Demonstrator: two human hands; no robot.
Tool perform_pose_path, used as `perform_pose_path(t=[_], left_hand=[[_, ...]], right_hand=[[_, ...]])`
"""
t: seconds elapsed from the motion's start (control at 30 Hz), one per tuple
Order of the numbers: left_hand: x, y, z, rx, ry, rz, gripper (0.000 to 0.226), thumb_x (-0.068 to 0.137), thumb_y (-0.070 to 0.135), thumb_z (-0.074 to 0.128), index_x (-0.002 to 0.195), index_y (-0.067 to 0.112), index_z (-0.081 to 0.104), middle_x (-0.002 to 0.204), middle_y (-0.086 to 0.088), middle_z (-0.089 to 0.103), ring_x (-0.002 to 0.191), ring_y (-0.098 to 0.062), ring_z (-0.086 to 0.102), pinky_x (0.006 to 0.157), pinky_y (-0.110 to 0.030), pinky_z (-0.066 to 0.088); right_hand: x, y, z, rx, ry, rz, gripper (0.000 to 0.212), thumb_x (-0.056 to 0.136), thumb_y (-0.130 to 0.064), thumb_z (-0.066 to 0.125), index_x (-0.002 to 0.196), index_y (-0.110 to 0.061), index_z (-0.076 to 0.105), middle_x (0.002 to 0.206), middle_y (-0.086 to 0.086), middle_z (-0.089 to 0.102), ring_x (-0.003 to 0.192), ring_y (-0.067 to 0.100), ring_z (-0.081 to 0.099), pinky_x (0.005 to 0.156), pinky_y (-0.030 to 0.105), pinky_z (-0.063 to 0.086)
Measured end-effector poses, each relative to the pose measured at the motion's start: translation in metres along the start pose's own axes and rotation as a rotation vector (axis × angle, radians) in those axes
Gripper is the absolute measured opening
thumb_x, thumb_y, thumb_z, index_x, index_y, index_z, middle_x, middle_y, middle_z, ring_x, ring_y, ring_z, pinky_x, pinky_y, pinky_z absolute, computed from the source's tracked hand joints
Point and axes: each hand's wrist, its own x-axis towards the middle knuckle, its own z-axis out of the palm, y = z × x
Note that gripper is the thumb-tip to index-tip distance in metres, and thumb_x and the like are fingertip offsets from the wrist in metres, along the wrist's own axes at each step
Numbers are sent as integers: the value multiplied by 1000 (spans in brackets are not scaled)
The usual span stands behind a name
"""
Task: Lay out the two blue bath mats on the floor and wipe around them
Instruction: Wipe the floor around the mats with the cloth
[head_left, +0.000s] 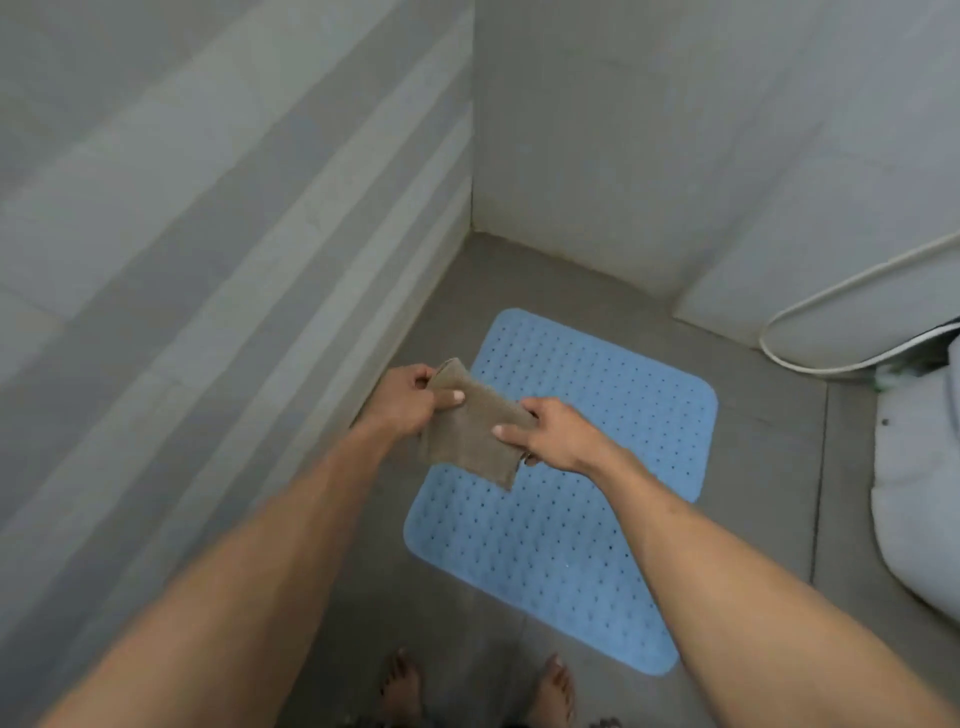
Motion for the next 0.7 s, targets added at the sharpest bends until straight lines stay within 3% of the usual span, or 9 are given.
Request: perform_pose_path(t=[0.1, 0.2, 0.4, 0.43, 0.57, 0.63, 0.7], left_hand=[[45, -77, 16, 21, 108, -10, 23, 82, 24, 78, 96, 10, 67, 87, -6, 71, 79, -22, 65, 70, -38, 54], [99, -168, 37, 27, 209, -22, 14, 87, 20, 72, 97, 11, 67, 85, -4, 67, 78, -19, 62, 60, -27, 45], [206, -331, 61, 112, 344, -144, 35, 88, 17, 72, 117, -1, 66, 114, -17, 68, 105, -29, 64, 82, -31, 46], [223, -356, 64, 140, 377, -156, 37, 87, 18, 73, 118, -2, 66, 116, -19, 67, 109, -32, 64, 85, -33, 46], [281, -434, 68, 302, 464, -128, 29, 88, 22, 72, 108, 1, 70, 108, -19, 70, 101, -33, 65, 75, -30, 43], [304, -455, 64, 433, 491, -85, 30, 89, 24, 70, 113, 5, 67, 114, -19, 68, 105, -33, 64, 82, -35, 47], [315, -469, 58, 735, 511, 22, 40, 91, 22, 65, 128, 9, 56, 126, -19, 61, 115, -37, 59, 92, -41, 48]], right_hand=[[52, 46, 40, 50, -30, 22, 14, 86, -31, 76, 81, -21, 67, 78, -1, 72, 71, 15, 68, 69, 30, 55], [123, 111, 102, 216, -90, 36, 13, 91, -14, 71, 97, -3, 67, 89, 13, 73, 77, 20, 72, 75, 32, 63], [252, 221, 242, 339, -85, 85, 21, 91, -8, 70, 110, 0, 64, 98, 20, 71, 77, 30, 75, 70, 43, 64], [272, 236, 262, 319, -88, 82, 20, 92, -8, 70, 109, -1, 64, 98, 21, 71, 74, 29, 75, 68, 41, 65], [338, 278, 324, 160, -47, -9, 19, 93, -15, 69, 108, -8, 63, 99, 17, 72, 63, 21, 72, 65, 32, 63], [364, 290, 341, -86, 66, -109, 38, 93, -26, 69, 125, -8, 59, 112, 17, 69, 89, 27, 71, 81, 34, 58], [378, 297, 350, -347, 213, -199, 50, 93, -34, 67, 135, -12, 52, 129, 14, 55, 109, 32, 62, 91, 39, 52]])
